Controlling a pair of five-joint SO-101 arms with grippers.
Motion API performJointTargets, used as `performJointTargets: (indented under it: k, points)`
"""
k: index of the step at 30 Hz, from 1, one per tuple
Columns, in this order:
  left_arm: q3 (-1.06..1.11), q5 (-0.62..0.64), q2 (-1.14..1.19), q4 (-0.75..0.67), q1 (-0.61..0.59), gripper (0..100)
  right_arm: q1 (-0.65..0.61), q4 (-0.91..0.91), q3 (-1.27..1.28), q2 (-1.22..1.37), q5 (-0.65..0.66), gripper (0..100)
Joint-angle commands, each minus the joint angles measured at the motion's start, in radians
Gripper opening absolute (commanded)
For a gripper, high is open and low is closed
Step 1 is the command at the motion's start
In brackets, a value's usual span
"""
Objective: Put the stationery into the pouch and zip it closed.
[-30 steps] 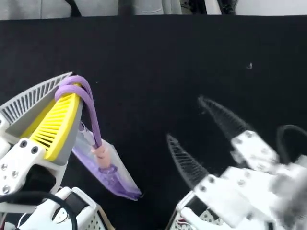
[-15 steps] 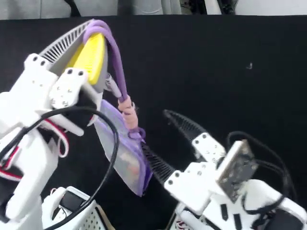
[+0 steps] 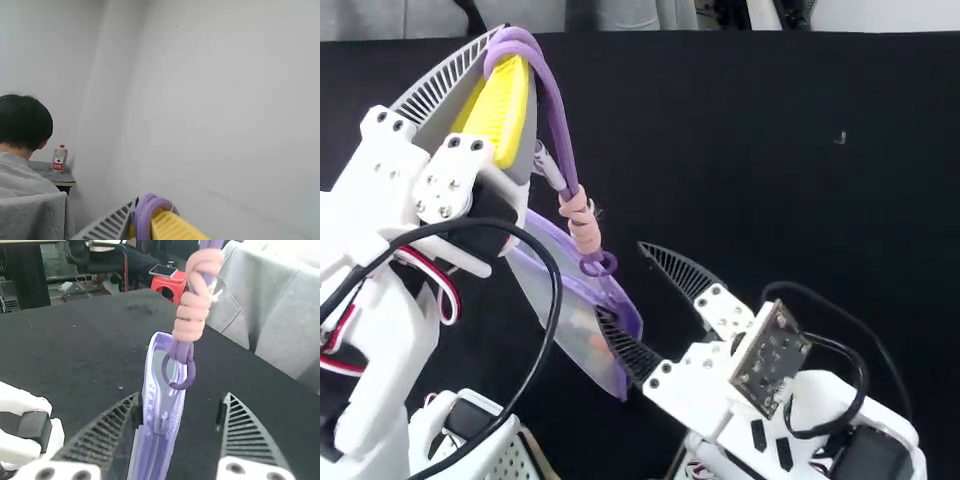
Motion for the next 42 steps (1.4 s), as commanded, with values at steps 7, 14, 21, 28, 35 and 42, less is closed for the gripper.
performJointTargets:
  k: [7, 14, 21, 28, 35, 42]
  points:
    - [-0.005, 0.009, -0.014, -0.026, -0.012, 3, -0.015, -0.037, 0.051, 0.001, 0.02, 24.3]
    - [-0.007, 0.009, -0.009, -0.026, -0.012, 3, -0.015, -0.04, 0.074, 0.038, 0.06, 24.0]
    - [-0.015, 0.009, -0.017, -0.018, -0.012, 3, -0.015, 0.014, -0.022, 0.239, 0.055, 23.8]
    - [-0.015, 0.009, -0.017, -0.018, -0.012, 3, -0.011, 0.017, -0.035, 0.254, 0.06, 1.2]
    - [-0.013, -0.015, -0.017, 0.005, -0.031, 3, -0.008, 0.106, -0.137, 0.242, 0.104, 1.1]
    - [0.028, -0.04, -0.092, 0.032, -0.179, 3, 0.15, 0.155, -0.162, 0.081, 0.18, 1.1]
